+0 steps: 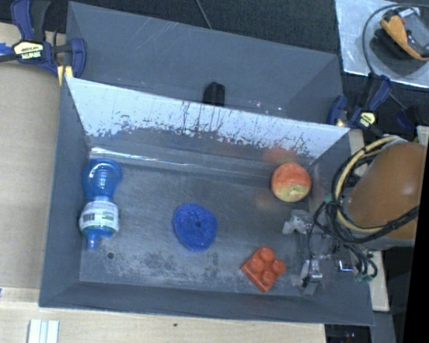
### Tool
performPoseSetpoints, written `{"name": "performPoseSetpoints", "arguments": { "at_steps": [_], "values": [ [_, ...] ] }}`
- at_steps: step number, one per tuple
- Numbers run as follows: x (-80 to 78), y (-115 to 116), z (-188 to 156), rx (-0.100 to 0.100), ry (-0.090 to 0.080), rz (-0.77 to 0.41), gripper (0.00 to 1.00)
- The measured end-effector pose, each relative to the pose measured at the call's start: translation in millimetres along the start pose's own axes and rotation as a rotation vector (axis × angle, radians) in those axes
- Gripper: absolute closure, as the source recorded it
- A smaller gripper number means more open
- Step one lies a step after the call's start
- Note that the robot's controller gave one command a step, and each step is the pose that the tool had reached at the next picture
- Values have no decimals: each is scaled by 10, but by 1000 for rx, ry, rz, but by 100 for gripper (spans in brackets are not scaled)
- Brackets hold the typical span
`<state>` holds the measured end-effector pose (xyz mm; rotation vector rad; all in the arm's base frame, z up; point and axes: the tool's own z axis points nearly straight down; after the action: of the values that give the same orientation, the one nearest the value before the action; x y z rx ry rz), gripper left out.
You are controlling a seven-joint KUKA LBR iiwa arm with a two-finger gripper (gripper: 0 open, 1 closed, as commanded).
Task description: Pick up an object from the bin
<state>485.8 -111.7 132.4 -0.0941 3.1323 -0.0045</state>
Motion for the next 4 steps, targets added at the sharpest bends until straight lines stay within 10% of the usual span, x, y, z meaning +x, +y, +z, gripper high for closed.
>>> {"name": "performPoseSetpoints", "arguments": {
  "at_steps": [2, 3, 4],
  "values": [
    [-36, 340, 603, 1, -4, 173, 0],
    [-47, 168, 592, 0, -4, 314, 100],
    [-47, 168, 588, 0, -4, 314, 100]
  ]
}}
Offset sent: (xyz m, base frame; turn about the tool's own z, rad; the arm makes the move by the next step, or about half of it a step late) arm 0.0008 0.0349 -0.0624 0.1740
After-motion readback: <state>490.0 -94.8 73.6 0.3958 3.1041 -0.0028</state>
